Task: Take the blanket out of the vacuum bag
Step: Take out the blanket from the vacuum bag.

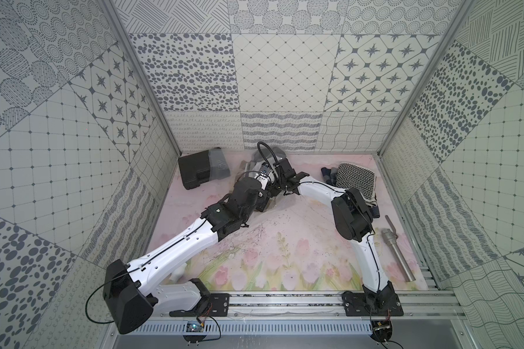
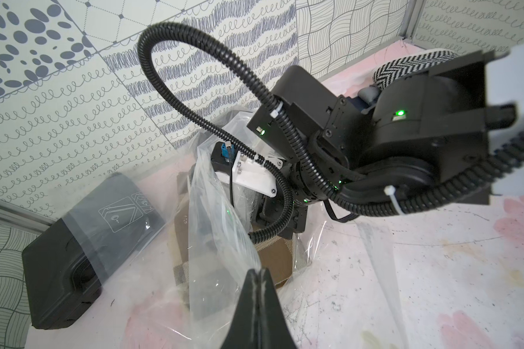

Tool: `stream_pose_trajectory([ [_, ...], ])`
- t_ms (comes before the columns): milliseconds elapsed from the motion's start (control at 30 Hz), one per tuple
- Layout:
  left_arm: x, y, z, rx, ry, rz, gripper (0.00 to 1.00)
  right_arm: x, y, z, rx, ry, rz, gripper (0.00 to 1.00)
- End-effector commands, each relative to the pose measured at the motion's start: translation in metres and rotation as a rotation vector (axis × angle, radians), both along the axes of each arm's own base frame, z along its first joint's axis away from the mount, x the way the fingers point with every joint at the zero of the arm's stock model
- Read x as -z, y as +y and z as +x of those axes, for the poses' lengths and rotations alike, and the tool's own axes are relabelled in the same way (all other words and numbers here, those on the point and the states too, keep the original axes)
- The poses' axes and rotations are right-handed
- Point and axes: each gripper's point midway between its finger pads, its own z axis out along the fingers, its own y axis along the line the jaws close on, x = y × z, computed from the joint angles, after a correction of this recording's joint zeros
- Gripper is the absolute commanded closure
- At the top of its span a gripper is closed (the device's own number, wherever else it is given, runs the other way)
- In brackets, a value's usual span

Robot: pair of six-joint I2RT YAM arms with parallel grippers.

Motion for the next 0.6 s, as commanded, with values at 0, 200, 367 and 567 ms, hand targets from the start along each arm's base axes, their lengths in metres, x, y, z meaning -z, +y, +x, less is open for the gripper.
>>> stream_pose_trajectory([
  [0, -0.013, -0.005, -0.003, 0.040, -0.022, -0.062, 1.00, 0.047, -0.037, 0.007, 0.114, 0.087, -0.158, 0.27],
  [200, -0.010, -0.002, -0.002, 0.034, -0.018, -0.067, 1.00, 0.055, -0.048, 0.005, 0.119, 0.118, -0.238, 0.36],
  [367, -0.007, -0.004, 0.001, 0.037, -0.010, -0.070, 1.00, 0.064, -0.051, 0.005, 0.124, 0.132, -0.275, 0.54],
  [567, -0.011, -0.001, -0.002, 0.037, -0.015, -0.075, 1.00, 0.067, -0.055, 0.012, 0.166, 0.144, -0.234, 1.00],
])
